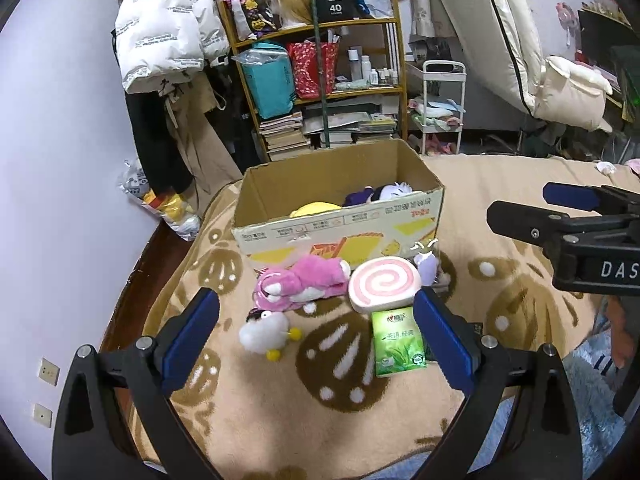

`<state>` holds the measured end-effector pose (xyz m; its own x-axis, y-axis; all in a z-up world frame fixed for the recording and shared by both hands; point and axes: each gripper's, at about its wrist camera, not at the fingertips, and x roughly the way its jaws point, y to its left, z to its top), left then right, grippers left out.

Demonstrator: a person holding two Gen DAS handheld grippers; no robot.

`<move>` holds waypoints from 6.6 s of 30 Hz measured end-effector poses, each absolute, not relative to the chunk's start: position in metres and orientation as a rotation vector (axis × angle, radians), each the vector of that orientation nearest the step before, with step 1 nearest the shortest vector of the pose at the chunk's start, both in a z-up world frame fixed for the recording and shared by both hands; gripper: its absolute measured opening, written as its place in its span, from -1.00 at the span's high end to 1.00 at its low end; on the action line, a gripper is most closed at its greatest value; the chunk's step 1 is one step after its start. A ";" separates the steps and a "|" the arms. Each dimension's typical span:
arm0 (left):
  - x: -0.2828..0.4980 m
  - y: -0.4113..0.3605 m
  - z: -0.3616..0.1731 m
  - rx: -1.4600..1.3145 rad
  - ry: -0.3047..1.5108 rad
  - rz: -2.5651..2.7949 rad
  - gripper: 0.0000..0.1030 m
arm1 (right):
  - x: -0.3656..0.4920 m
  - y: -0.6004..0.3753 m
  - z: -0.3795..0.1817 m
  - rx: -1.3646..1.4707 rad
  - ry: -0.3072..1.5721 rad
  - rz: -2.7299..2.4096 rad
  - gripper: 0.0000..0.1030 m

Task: Organize soft objects
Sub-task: 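Move the left tool to the green tissue pack while the right tool approaches the black Face box, then close the right tool on the black Face box while the left tool grips the green tissue pack, then lift the green tissue pack with the left tool while the right tool lifts the black box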

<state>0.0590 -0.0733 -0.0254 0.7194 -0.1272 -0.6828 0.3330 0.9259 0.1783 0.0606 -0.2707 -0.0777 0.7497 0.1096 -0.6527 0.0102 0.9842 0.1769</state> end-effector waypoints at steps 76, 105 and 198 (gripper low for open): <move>0.088 -0.117 -0.158 0.394 1.060 -0.477 -0.87 | 0.113 -0.254 -0.246 0.318 1.361 0.109 -0.42; 0.101 -0.132 -0.174 0.381 1.128 -0.487 -0.03 | 0.109 -0.250 -0.212 0.310 1.258 0.140 0.43; 0.206 -0.049 -0.042 0.201 0.576 -0.249 -0.01 | 0.175 -0.277 -0.085 0.206 0.502 0.071 0.53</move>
<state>0.2063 -0.0490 -0.0421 0.8103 -0.1758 -0.5591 0.2874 0.9506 0.1176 0.1750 -0.2766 -0.0851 0.8746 0.1181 -0.4703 -0.0173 0.9769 0.2131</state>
